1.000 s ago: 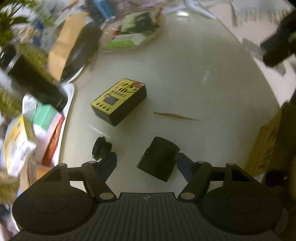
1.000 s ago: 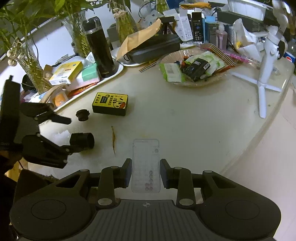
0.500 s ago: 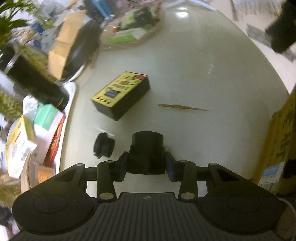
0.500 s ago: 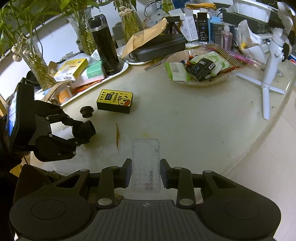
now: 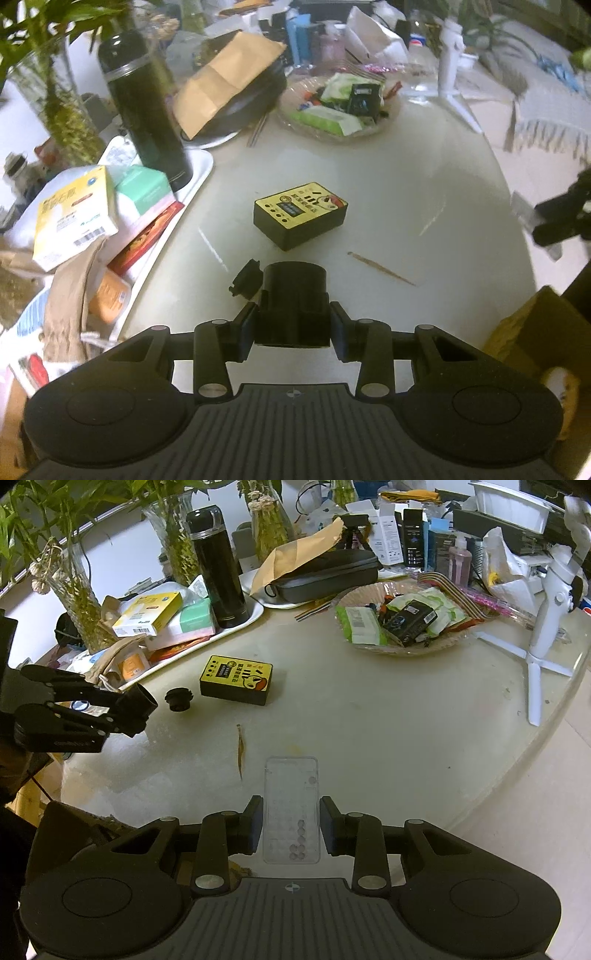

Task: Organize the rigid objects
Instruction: 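Carry the black cylinder and clear plate over the cardboard box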

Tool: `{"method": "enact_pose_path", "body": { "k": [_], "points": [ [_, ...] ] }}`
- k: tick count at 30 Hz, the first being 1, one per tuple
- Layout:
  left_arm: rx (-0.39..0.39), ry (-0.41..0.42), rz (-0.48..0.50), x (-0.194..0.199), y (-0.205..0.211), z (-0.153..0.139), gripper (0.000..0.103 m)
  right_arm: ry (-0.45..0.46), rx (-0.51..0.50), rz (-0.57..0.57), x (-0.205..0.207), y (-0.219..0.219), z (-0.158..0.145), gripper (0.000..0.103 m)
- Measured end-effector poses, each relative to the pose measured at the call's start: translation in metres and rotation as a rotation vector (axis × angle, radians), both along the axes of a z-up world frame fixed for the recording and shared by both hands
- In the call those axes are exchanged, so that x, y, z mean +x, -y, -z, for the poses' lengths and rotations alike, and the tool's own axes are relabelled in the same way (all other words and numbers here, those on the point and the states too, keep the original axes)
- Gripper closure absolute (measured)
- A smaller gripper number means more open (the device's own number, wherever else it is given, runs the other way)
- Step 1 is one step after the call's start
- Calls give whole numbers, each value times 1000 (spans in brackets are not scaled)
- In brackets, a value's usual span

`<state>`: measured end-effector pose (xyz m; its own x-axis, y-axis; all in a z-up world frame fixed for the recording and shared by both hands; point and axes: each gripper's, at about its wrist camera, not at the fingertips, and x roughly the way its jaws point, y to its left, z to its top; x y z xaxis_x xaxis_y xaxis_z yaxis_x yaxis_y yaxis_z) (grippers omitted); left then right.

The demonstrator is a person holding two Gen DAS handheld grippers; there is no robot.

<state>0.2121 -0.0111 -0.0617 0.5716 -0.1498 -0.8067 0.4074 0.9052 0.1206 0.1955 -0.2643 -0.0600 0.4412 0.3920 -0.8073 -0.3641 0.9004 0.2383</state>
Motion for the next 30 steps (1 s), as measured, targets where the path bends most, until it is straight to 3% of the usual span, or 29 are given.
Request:
{"method": "enact_pose_path", "body": {
  "k": [30],
  "points": [
    [-209, -96, -222, -85, -23, -57, 63, 13, 66, -75, -41, -28, -44, 68]
  ]
}}
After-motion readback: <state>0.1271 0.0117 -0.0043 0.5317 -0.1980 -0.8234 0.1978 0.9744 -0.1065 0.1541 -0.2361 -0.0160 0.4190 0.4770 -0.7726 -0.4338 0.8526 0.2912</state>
